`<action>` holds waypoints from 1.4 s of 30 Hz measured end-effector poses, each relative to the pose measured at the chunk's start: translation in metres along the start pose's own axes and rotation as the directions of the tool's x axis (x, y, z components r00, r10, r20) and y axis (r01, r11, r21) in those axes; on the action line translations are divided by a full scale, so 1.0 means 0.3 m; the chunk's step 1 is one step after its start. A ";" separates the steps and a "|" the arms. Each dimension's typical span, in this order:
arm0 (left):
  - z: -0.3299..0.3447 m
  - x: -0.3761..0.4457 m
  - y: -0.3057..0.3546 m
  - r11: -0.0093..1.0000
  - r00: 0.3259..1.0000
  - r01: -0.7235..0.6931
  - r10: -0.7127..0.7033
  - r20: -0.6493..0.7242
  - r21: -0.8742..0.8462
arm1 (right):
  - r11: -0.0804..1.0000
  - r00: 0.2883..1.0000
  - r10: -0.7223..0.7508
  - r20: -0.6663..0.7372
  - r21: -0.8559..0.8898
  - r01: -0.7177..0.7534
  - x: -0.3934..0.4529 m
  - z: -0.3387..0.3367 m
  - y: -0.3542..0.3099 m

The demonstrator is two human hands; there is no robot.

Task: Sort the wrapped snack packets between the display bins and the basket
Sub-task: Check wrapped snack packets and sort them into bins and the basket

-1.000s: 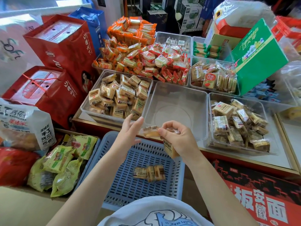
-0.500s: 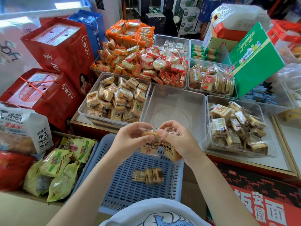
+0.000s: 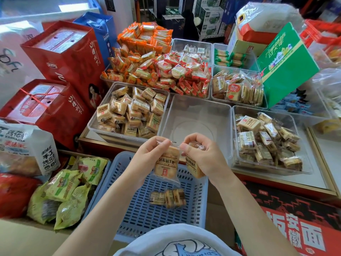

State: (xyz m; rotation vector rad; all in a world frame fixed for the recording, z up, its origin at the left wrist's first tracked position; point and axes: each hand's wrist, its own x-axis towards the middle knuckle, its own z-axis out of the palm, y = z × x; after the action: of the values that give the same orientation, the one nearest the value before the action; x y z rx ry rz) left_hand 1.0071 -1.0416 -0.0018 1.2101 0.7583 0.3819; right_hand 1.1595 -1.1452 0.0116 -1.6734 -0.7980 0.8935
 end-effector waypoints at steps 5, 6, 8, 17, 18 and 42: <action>0.006 0.004 0.010 0.999 1.000 -0.013 0.012 -0.023 -0.035 | 0.999 0.998 -0.029 -0.063 0.013 0.030 -0.010 0.011 -0.014; 0.005 0.005 0.011 0.999 0.999 -0.029 0.028 -0.032 -0.042 | 0.999 0.997 -0.029 -0.069 0.025 0.031 -0.012 0.012 -0.015; 0.002 0.009 0.012 0.997 0.996 -0.069 0.067 -0.060 -0.040 | 0.998 0.996 -0.032 -0.086 0.047 0.036 -0.014 0.013 -0.013; -0.012 0.019 0.027 0.992 0.991 -0.125 0.124 -0.041 -0.011 | 0.998 0.998 -0.034 0.055 -0.053 0.037 -0.003 -0.023 -0.005; -0.013 0.018 0.030 0.993 0.992 -0.121 0.121 -0.030 0.002 | 0.996 0.997 -0.052 0.057 -0.072 0.056 -0.002 -0.021 -0.002; -0.006 0.020 0.010 0.981 0.986 0.052 -0.080 0.147 0.187 | 0.987 0.988 0.150 -0.020 0.067 -0.149 0.003 0.038 -0.019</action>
State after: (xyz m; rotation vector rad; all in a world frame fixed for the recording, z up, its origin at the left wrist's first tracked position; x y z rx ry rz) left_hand 1.0102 -1.0356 -0.0012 1.3655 0.7086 0.1634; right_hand 1.1497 -1.1379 0.0148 -1.7005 -0.6258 0.9893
